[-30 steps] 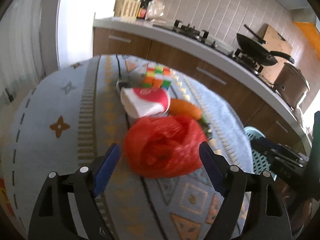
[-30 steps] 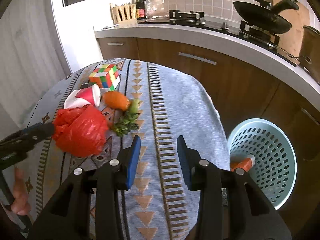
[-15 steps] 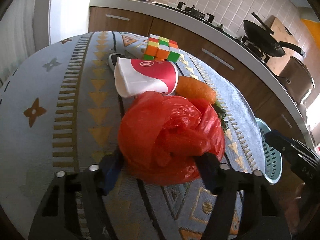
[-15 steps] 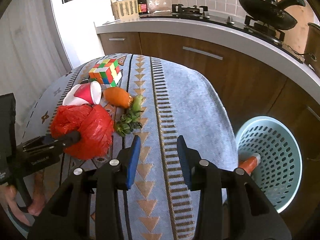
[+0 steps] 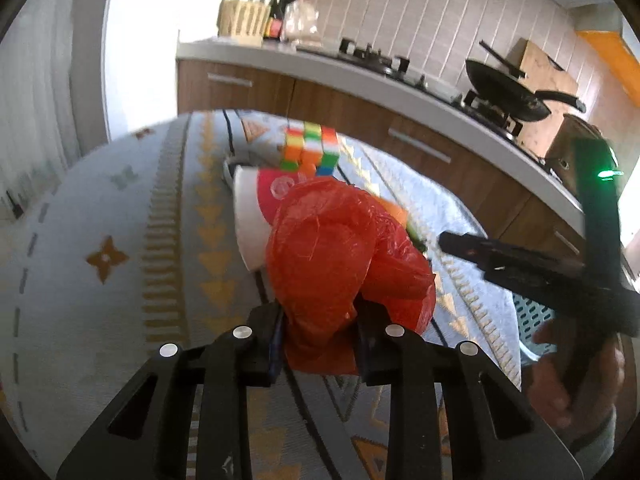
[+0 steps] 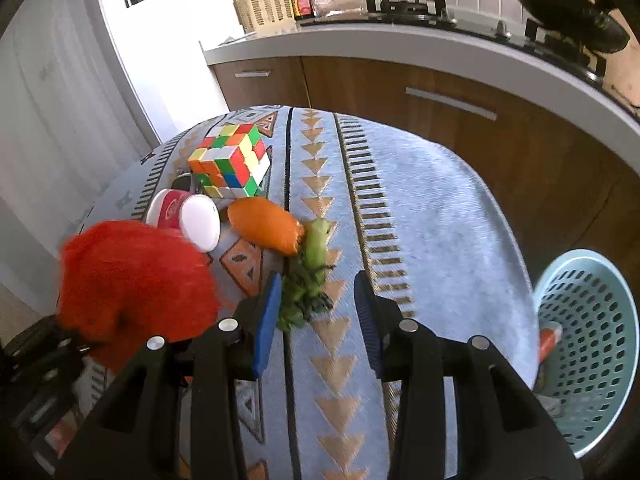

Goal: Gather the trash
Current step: 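Grasp the red plastic bag with the left tool while the right tool grasps the green vegetable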

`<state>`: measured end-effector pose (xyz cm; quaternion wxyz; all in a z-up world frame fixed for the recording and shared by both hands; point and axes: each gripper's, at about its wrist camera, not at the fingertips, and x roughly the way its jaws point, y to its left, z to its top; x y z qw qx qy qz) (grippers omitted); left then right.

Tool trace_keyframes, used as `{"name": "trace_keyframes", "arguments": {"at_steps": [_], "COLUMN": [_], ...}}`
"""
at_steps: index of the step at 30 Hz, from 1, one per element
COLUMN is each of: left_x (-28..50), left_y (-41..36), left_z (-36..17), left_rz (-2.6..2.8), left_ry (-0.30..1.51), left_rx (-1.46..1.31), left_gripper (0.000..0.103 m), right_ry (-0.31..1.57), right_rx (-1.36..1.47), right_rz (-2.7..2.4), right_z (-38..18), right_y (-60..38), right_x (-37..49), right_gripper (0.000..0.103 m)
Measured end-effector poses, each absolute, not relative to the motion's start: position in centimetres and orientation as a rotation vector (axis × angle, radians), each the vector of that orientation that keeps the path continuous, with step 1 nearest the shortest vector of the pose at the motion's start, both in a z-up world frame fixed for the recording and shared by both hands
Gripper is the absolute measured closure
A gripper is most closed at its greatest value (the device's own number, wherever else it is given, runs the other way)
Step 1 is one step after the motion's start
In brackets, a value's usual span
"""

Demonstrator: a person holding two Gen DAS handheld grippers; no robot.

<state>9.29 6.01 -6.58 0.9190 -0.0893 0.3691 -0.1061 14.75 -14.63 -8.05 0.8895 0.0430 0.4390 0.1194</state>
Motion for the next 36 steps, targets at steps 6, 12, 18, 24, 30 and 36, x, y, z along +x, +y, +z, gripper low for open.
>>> {"name": "trace_keyframes", "arguments": {"at_steps": [6, 12, 18, 24, 30, 36], "left_x": [8.7, 8.4, 7.8, 7.5, 8.2, 9.4], "left_y": [8.2, 11.4, 13.2, 12.8, 10.0, 4.9], "left_z": [-5.1, -4.1, -2.8, -1.8, -0.6, 0.5], "left_rz": [-0.152, -0.082, -0.042, -0.041, -0.095, -0.195], "left_ry": [0.714, 0.682, 0.647, 0.625, 0.608, 0.609], "left_rx": [-0.193, -0.248, -0.268, -0.271, -0.242, -0.184], "left_gripper": [0.078, 0.077, 0.077, 0.077, 0.077, 0.077], "right_ry": [0.949, 0.999, 0.985, 0.953, 0.865, 0.787], "right_rx": [0.066, 0.02, 0.004, 0.046, 0.092, 0.119], "right_rz": [0.237, 0.197, 0.198, 0.163, 0.105, 0.032], "right_z": [-9.5, -11.6, -11.4, -10.4, -7.1, -3.8], "right_y": [-13.1, -12.1, -12.3, -14.6, -18.7, -23.5], "right_x": [16.3, 17.3, 16.7, 15.1, 12.9, 10.6], "right_gripper": [0.052, 0.052, 0.084, 0.085, 0.085, 0.085]}}
